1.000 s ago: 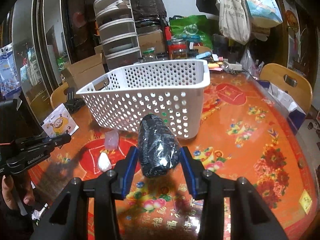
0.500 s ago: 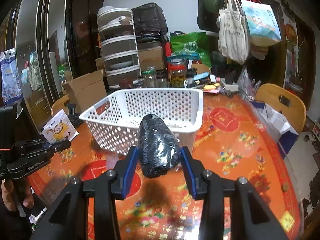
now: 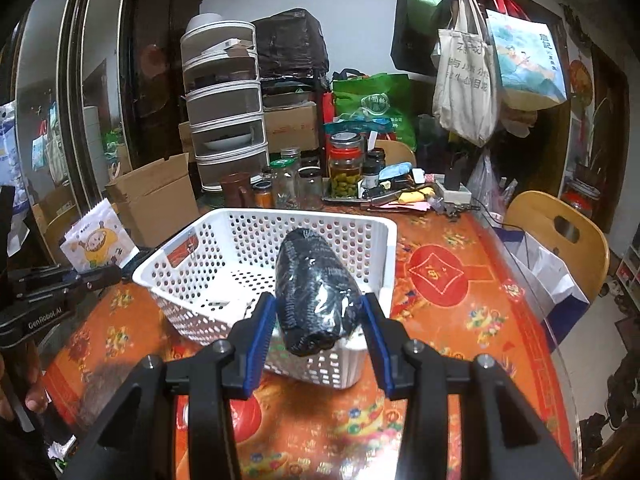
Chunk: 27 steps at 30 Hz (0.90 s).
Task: Organize soft objects
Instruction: 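Lower the black bundle into the basket and open the right tool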
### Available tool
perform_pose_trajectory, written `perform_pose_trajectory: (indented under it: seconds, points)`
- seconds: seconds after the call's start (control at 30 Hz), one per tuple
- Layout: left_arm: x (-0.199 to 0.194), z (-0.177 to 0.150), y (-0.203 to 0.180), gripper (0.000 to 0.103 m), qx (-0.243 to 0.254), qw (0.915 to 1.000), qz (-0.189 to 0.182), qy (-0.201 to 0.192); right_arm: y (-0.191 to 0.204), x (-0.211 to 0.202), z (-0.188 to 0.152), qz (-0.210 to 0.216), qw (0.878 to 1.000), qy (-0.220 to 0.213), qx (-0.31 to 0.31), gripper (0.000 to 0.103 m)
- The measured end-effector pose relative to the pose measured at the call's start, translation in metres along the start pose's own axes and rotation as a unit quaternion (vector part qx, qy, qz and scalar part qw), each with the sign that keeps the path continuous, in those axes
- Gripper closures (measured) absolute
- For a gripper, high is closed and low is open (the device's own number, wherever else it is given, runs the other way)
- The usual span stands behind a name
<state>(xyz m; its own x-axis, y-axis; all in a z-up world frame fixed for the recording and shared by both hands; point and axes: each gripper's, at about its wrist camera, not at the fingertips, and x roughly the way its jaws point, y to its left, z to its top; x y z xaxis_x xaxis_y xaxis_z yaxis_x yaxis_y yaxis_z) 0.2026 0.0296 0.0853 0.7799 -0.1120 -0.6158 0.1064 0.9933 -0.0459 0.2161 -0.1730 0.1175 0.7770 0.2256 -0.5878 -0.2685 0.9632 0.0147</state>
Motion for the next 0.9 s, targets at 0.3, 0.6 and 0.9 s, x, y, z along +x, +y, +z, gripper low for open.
perform_pose_trajectory:
  seconds: [0.3, 0.6, 0.9]
  points:
    - [0.050, 0.040, -0.005, 0.101, 0.000, 0.9993, 0.000, 0.037, -0.007, 0.049, 0.026, -0.012, 0.999, 0.038, -0.002, 0.060]
    - [0.124, 0.055, -0.007, 0.101, -0.008, 0.9941, 0.008, 0.107, -0.004, 0.104, 0.029, -0.027, 0.995, 0.092, -0.014, 0.060]
    - [0.183, 0.040, -0.001, 0.100, -0.007, 0.9860, 0.020, 0.165, 0.001, 0.142, 0.019, -0.030, 0.990, 0.137, -0.015, 0.060]
